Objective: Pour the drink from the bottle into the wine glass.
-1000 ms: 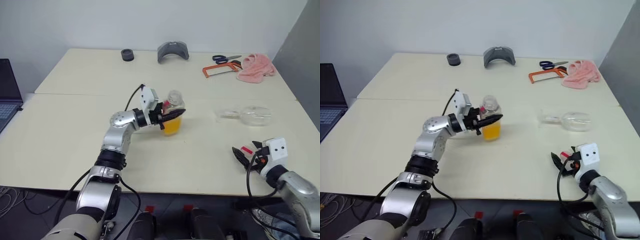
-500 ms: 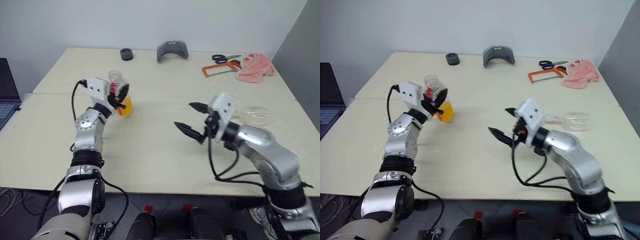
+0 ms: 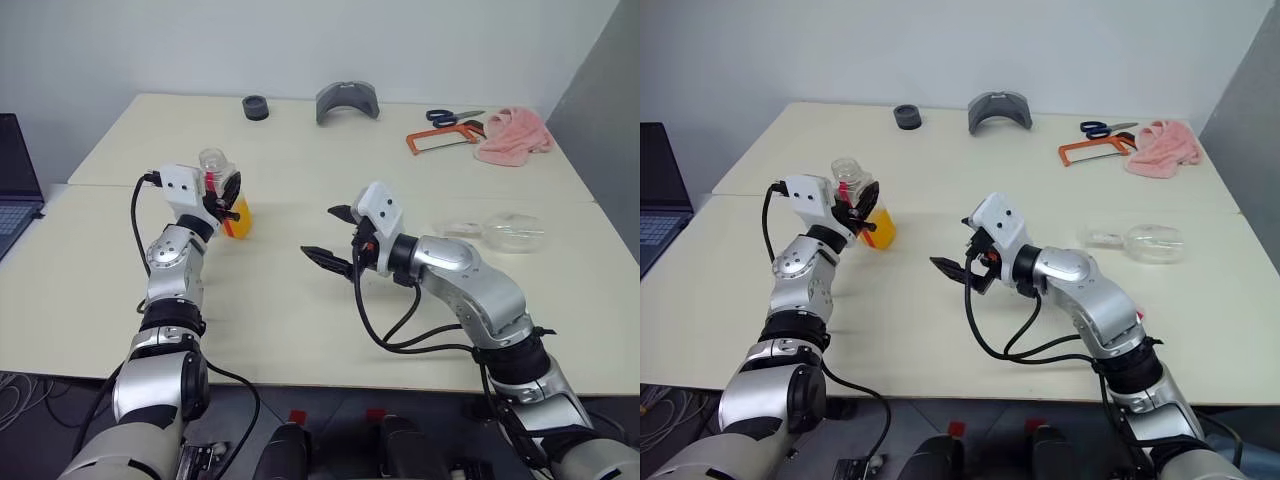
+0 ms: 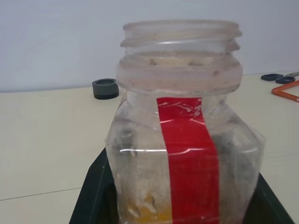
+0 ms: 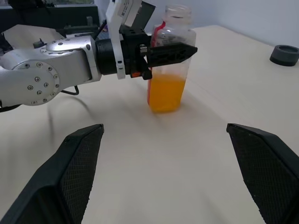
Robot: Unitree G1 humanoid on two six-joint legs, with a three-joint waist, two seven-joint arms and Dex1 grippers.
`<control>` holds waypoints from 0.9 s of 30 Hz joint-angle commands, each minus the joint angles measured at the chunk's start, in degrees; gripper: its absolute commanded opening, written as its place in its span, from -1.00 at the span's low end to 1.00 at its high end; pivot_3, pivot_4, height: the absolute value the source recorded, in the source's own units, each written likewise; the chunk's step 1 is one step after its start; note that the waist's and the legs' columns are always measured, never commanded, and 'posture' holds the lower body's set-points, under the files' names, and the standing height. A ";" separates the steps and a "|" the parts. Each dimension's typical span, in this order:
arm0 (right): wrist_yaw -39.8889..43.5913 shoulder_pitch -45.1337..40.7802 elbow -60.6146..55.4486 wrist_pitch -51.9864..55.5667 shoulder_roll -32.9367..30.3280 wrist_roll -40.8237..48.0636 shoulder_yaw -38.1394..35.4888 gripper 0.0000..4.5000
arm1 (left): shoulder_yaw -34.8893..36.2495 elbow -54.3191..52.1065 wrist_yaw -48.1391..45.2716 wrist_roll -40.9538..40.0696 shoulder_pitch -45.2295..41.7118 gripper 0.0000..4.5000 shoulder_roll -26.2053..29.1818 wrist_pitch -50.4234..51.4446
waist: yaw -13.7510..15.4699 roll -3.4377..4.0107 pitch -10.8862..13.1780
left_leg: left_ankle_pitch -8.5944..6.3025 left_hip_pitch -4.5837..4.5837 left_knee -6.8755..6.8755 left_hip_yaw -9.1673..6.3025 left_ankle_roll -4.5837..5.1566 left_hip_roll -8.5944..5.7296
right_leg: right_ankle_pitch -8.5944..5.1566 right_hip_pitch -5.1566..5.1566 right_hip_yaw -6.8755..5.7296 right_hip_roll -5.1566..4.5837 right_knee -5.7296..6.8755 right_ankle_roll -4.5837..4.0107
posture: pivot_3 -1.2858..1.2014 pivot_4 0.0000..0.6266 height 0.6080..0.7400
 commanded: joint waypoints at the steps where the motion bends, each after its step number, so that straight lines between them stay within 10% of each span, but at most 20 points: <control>1: 0.54 -1.19 -1.04 -0.70 0.76 -0.50 0.28 1.00 | 0.40 1.70 2.10 0.79 -1.82 0.02 0.54 -2.93 | -0.05 0.00 0.00 | 0.00 0.00 0.00 0.00 0.01 0.00 | 0.00 -0.01 0.00 0.00 0.02 0.00 | 0.03 -0.52 1.00; 8: 0.22 -0.22 -2.65 0.77 0.76 -0.49 -0.91 1.00 | -0.30 0.13 3.11 1.04 -0.04 0.96 -1.12 -3.64 | -0.04 -0.01 -0.01 | -0.01 -0.01 0.00 0.00 0.01 0.01 | 0.00 -0.03 0.01 -0.01 0.04 0.00 | 0.03 -0.52 1.00; 27: 0.50 9.22 -11.63 6.12 -4.78 2.31 -4.24 1.00 | -1.38 -23.99 7.85 1.28 18.43 0.98 -0.94 8.13 | -0.26 -0.01 -0.02 | -0.04 0.01 -0.03 0.00 0.08 0.11 | 0.00 -0.04 0.05 -0.03 0.05 -0.01 | 0.03 -0.52 1.00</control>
